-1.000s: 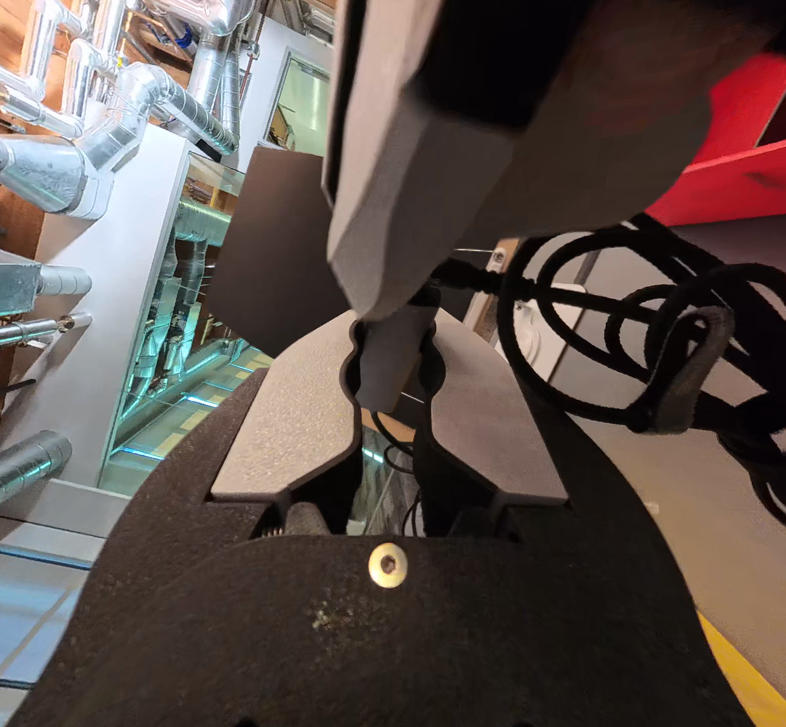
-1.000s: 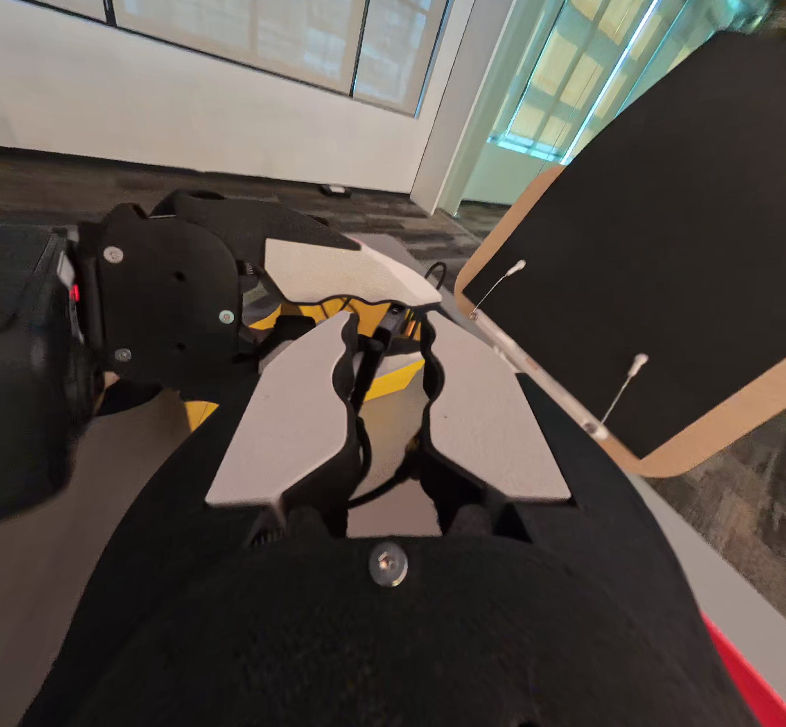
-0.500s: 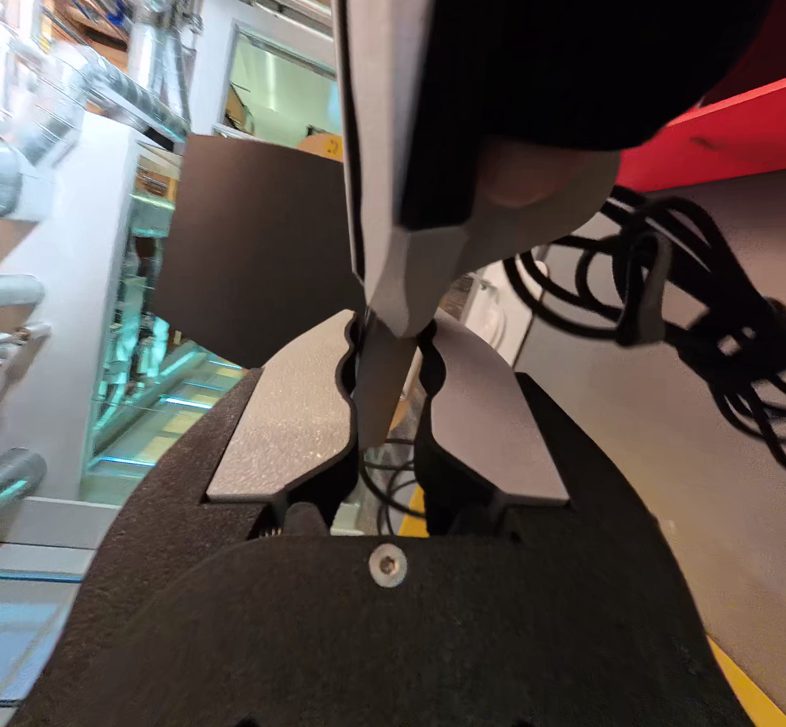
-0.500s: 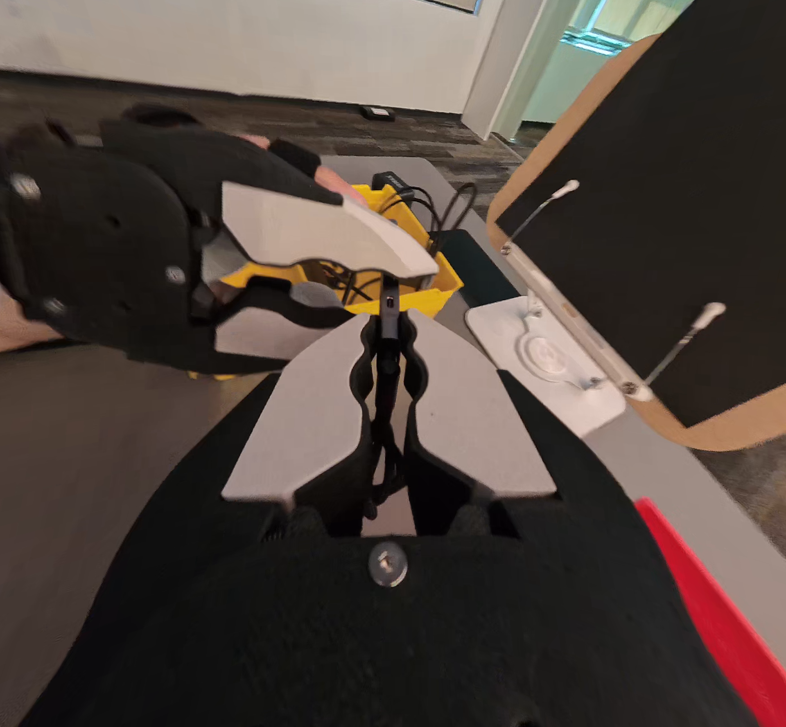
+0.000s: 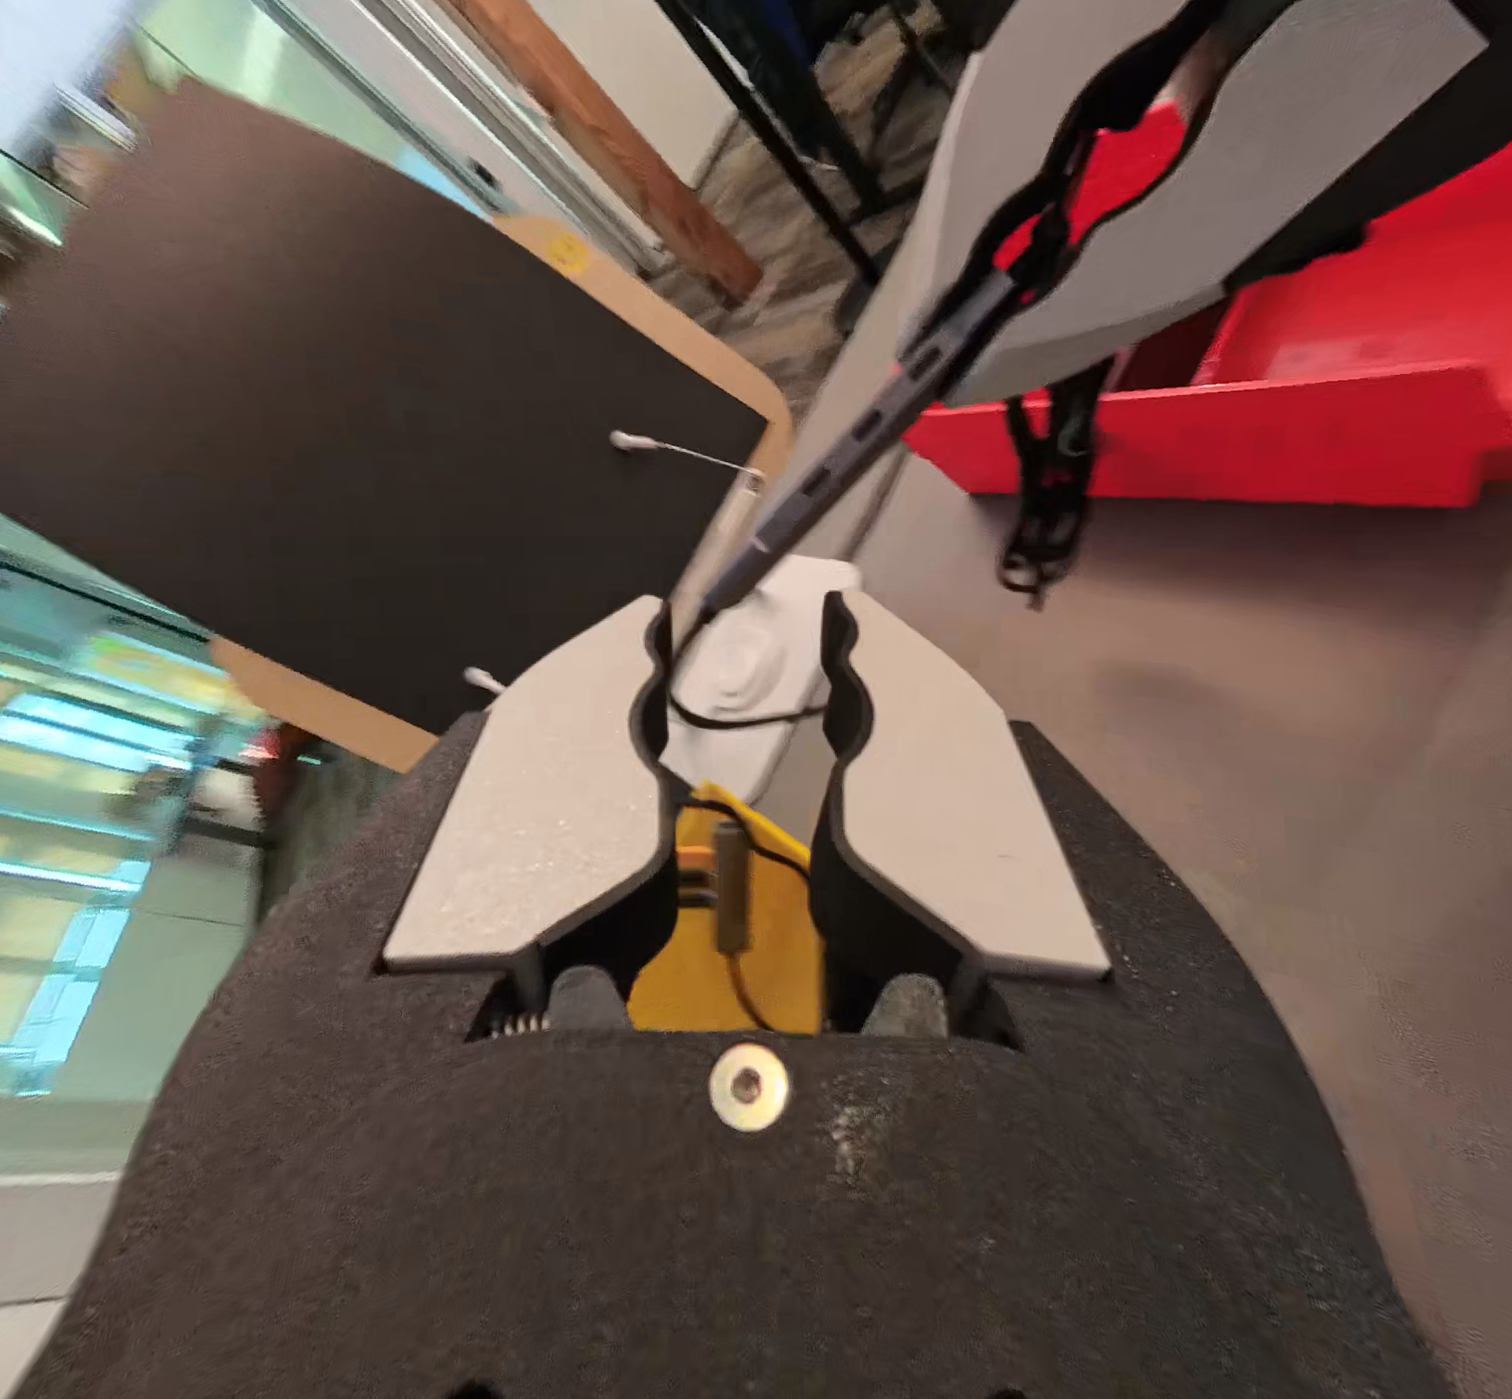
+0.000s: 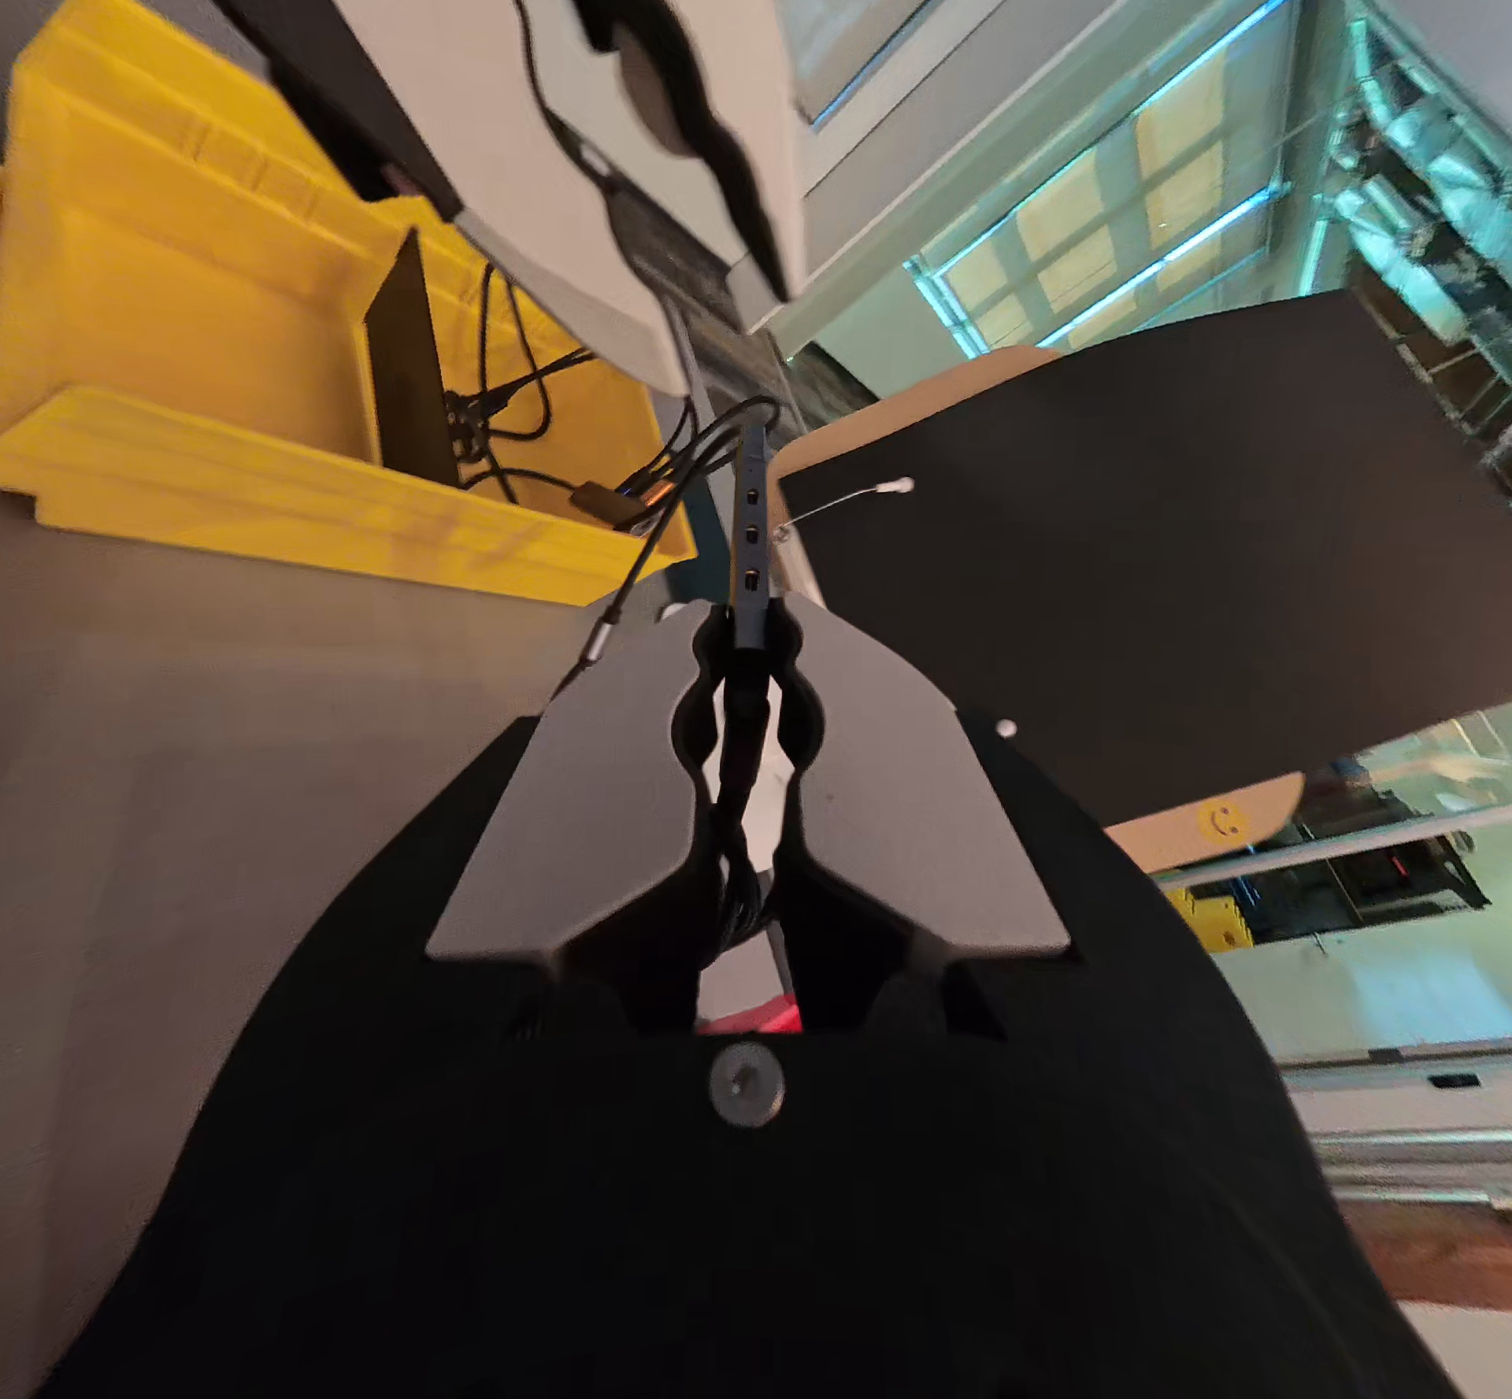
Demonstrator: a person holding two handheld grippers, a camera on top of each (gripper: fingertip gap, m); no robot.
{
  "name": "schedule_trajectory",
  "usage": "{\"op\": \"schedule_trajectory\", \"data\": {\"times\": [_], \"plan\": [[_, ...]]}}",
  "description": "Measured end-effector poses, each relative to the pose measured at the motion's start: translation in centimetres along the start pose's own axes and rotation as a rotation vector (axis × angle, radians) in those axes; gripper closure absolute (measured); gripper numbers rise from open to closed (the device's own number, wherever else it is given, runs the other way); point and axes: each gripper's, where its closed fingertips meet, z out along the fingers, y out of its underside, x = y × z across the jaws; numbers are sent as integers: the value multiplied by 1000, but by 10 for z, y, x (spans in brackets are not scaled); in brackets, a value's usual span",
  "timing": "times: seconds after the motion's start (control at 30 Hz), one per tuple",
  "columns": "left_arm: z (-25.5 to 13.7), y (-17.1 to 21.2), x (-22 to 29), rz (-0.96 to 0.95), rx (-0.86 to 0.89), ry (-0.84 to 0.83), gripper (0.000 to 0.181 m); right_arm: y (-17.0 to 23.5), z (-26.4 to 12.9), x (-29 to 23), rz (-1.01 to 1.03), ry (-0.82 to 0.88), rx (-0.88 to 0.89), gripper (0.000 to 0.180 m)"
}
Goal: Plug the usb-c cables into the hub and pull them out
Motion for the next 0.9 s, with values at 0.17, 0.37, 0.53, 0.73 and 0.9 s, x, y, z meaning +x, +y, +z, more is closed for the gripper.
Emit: {"op": "schedule_trajectory", "data": {"times": [0.17,0.37,0.53,0.73,0.9], "plan": [[16,-5,42,272,75,88,150,4,10,-27,-123,-90,-43,168],[32,15,61,346,25,171,157,5,16,-46,-317,-103,-81,168],[39,23,69,420,16,184,161,8,19,-54,-427,-105,-108,168],[49,32,79,461,0,208,172,11,19,-58,-511,-94,-151,168],[52,28,73,491,19,155,173,10,18,-51,-519,-36,-156,167]]}}
